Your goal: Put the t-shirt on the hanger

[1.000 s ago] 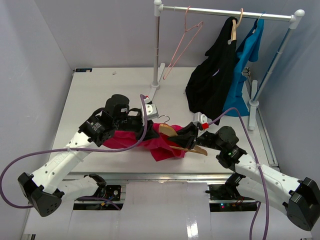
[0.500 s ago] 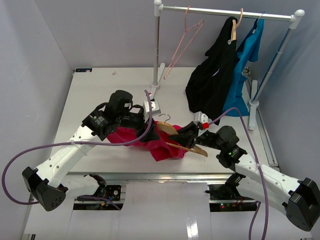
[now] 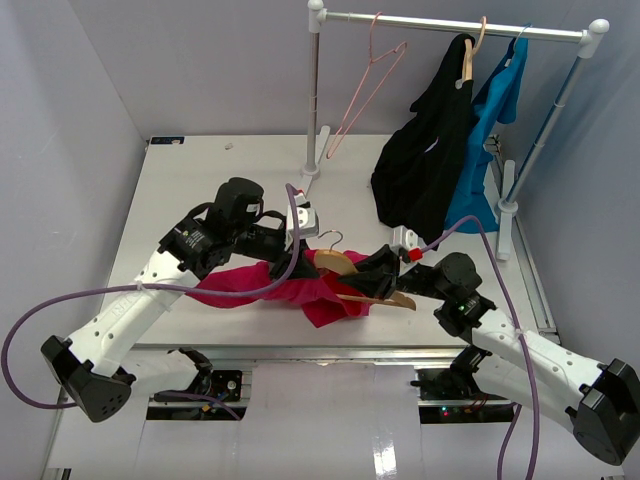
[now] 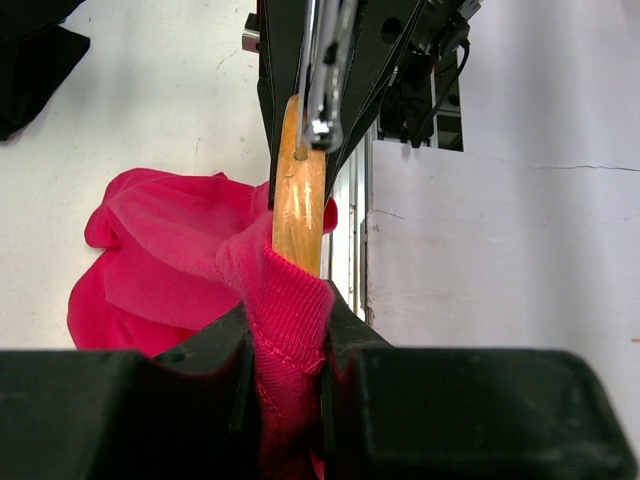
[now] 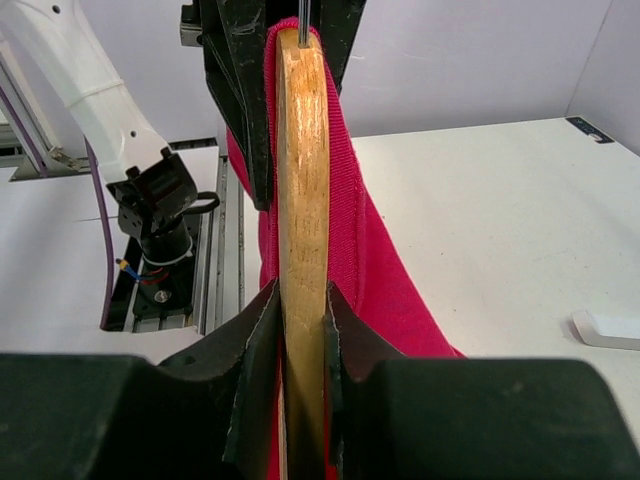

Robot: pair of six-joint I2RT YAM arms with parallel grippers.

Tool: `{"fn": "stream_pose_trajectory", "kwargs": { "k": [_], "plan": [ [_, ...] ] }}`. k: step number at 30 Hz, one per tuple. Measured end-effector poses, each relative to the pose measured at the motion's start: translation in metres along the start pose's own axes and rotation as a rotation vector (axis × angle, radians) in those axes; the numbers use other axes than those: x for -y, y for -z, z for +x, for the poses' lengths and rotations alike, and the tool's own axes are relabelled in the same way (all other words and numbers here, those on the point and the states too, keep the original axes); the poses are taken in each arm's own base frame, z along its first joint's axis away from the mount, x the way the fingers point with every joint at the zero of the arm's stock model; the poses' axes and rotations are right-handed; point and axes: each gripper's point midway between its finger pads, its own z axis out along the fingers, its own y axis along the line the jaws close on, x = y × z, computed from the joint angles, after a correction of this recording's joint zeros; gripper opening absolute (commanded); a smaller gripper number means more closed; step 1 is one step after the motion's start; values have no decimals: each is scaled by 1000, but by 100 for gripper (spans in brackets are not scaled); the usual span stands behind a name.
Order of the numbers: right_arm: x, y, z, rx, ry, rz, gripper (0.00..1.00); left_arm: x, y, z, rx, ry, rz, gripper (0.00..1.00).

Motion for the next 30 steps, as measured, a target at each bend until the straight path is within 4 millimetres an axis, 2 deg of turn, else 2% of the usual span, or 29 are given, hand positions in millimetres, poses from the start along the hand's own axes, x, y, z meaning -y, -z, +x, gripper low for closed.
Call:
{"fn": "stream_pose_trajectory", "kwargs": {
  "k": [1,3,4,9,11,13,17,21,25,30],
  "plan": [
    [0,0,0,0,-1,-1,17,0,-1,0,2,3,7,0],
    [0,0,0,-1,-5,1,42,0,-2,0,4,11,14,0],
    [1,0,1,-2,-8,3,50,-1,-3,0,4,17,15,0],
    [25,3,-5,7,-22,149,80,-20,-5,13,-31,92,-101,0],
    [35,7,-11,19,-31,222,86,-29,-4,21,-51,122,-162,0],
    [45,12,-16,33,-44,298,87,-35,0,28,-65,147,-221,0],
    [59,22,-27,63,-77,415,84,-40,16,29,-52,169,-337,0],
    [68,32,-28,75,-133,503,72,-44,45,21,12,161,-500,0],
    [75,34,-17,53,-191,551,60,-42,70,13,83,159,-608,0],
    [85,18,8,-38,-287,573,57,-37,81,2,163,158,-638,0]
  ]
}}
